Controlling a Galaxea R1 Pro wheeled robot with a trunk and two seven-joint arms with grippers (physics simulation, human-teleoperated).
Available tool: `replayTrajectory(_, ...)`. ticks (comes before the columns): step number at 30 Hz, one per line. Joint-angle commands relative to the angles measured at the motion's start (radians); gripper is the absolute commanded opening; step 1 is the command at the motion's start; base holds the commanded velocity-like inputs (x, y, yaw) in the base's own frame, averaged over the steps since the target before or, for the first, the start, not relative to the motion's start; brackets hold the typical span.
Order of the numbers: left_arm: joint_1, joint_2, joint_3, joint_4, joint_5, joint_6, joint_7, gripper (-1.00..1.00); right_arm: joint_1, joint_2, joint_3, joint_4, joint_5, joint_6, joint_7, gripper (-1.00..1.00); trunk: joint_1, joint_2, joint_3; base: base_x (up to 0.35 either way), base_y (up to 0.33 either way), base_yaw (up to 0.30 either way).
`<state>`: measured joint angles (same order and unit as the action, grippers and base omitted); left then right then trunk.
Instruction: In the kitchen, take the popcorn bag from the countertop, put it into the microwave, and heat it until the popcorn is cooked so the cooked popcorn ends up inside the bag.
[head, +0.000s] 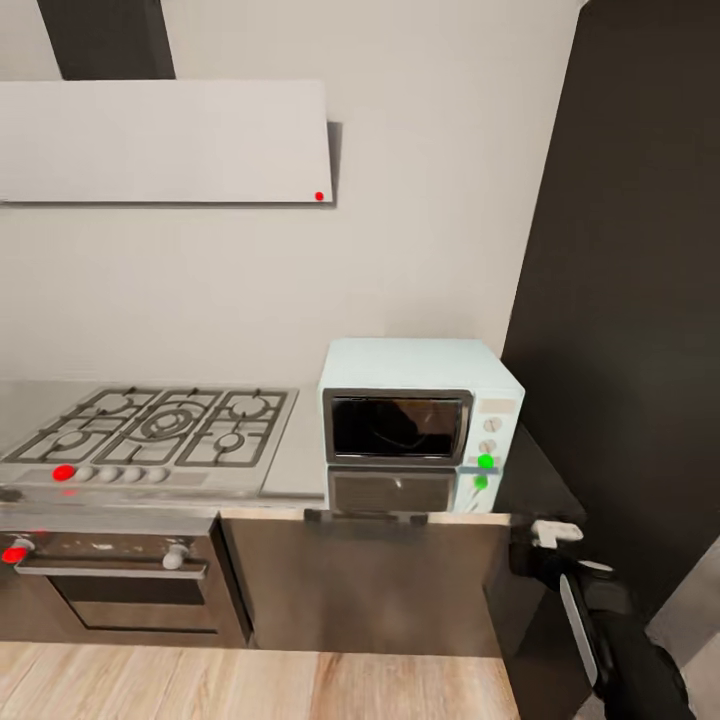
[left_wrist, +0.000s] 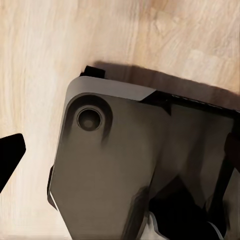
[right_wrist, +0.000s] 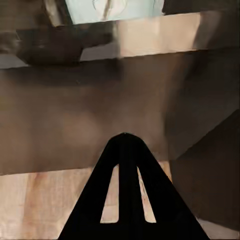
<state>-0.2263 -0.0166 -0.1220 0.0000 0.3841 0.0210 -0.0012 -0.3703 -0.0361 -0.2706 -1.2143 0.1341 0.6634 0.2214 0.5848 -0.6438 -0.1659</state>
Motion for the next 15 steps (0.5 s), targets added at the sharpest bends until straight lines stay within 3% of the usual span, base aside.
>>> replayTrajectory(1,-0.001,0.0,-0.008,0.0,0.01,0.002,0.0,1.0,-0.002,-0.003,-0.001,0.095,0.021,-0.002,0.007,-1.0,0.0,-0.002,-0.002,-0.333,0.0,0.0)
replayTrajectory(2,-0.001,0.0,-0.008,0.0,0.01,0.002,0.001,1.0,-0.001,-0.004,-0.001,0.197,0.033,-0.025,0.006,-1.0,0.0,-0.002,-0.002,-0.333,0.0,0.0)
replayTrajectory(4,-0.001,0.0,-0.008,0.0,0.01,0.002,0.0,1.0,-0.002,-0.009,-0.002,0.45,0.038,-0.201,0.007,-1.0,0.0,-0.002,-0.002,-0.309,0.0,0.0)
replayTrajectory(7,-0.001,0.001,-0.008,0.0,0.01,0.002,0.0,1.0,-0.002,-0.013,0.007,0.837,0.042,-0.405,-0.01,-1.0,0.0,-0.002,-0.002,-0.108,0.0,0.0)
replayTrajectory(8,-0.001,0.002,-0.008,0.0,0.01,0.002,0.001,1.0,-0.001,-0.018,0.009,1.176,0.039,-0.683,-0.024,-1.0,0.0,-0.002,-0.002,-0.004,0.0,0.0)
replayTrajectory(10,-0.001,0.003,-0.008,0.0,0.01,0.002,0.002,1.0,0.023,-0.025,0.009,1.232,0.037,-0.744,-0.044,-1.0,0.0,-0.002,-0.002,-0.001,0.0,0.0)
replayTrajectory(15,-0.001,0.005,-0.008,0.0,0.009,0.002,0.004,1.0,0.147,-0.019,0.004,1.247,0.03,-0.769,-0.06,-1.0,0.0,-0.002,-0.002,0.0,0.0,0.0)
